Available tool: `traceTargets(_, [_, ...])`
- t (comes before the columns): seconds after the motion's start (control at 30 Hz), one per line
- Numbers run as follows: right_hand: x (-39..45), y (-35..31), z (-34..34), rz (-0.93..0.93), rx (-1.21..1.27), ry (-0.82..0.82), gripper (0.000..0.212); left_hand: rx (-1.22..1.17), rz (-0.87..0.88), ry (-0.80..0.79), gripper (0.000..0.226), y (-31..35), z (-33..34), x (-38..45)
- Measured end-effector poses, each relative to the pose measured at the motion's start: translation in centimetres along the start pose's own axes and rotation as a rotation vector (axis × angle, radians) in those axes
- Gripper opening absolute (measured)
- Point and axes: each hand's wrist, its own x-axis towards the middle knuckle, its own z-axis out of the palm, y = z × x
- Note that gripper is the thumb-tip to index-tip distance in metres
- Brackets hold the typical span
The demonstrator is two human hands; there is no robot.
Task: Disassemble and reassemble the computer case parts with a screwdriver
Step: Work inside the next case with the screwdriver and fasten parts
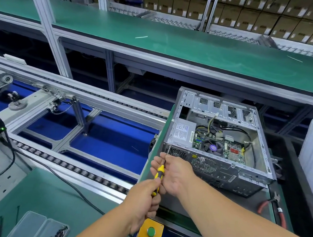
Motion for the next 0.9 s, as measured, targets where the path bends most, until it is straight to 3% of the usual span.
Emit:
traceTargets(0.1, [0.1, -0.5, -0.3, -0.029, -0.083, -0.016, 0.016, 0.094, 0.089, 0.044, 0.026, -0.2, 0.1, 0.1])
traceTargets(0.27, [0.2, -1.3, -0.6, -0.071, -0.233, -0.01, 0.013, 0.416, 0.287, 0.311, 0.022, -0.5, 0.5, 0.2])
traceTargets(0.33, [0.3, -1.4, -0.6, -0.084, -0.233, 0.002, 0.011, 0.302, 0.244, 0.207, 0.031, -0.5, 0.8, 0.1])
traceTargets(0.47, [0.2, -1.5, -0.5, -0.016, -0.15, -0.015, 0.019, -0.216, -0.05, 0.011, 0.036, -0.2, 1.5, 0.0])
traceTargets(0.53, [0.2, -1.5, -0.8, 0.008, -0.16, -0.04, 0.023, -0.251, -0.062, -0.002, 0.029, -0.4, 1.7, 0.2])
traceTargets(0.7, [1.0, -1.1, -1.6, -0.115, -0.368, 0.022, 0.017, -0.065, 0.058, 0.067, 0.016, -1.2, 2.1, 0.2])
traceTargets(0.8, [1.2, -1.0, -1.2, -0.064, -0.341, 0.011, 0.019, -0.232, 0.005, 0.022, 0.02, -0.9, 2.5, -0.1])
traceTargets(0.9, [1.2, -1.0, -1.2, -0.004, -0.27, -0.036, 0.029, -0.441, -0.102, -0.033, 0.038, -0.3, 2.6, -0.4])
